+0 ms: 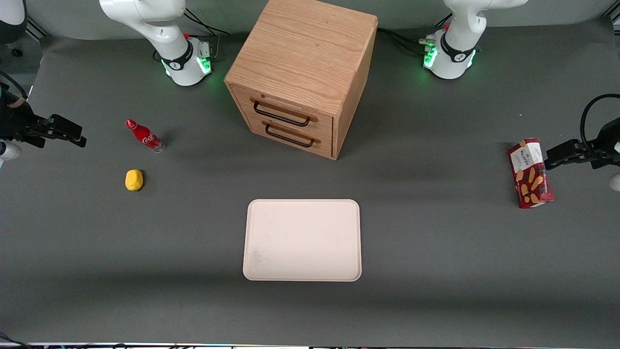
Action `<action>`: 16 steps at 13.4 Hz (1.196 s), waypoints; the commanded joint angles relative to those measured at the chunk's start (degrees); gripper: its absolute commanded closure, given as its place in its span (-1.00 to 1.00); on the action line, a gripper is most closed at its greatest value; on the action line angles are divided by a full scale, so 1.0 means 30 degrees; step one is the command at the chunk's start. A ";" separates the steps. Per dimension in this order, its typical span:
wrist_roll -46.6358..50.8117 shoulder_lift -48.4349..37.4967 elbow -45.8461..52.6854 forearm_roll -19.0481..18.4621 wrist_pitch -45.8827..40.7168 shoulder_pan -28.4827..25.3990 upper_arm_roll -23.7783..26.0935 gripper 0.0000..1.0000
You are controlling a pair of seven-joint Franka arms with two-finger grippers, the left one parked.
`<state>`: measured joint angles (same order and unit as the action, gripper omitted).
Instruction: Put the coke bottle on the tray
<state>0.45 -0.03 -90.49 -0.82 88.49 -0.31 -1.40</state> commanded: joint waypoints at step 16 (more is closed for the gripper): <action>0.0056 -0.0105 0.0135 0.0098 -0.1021 -0.0103 -0.0381 -1.00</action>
<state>0.45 0.16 -90.50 -0.82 86.51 -0.45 -1.68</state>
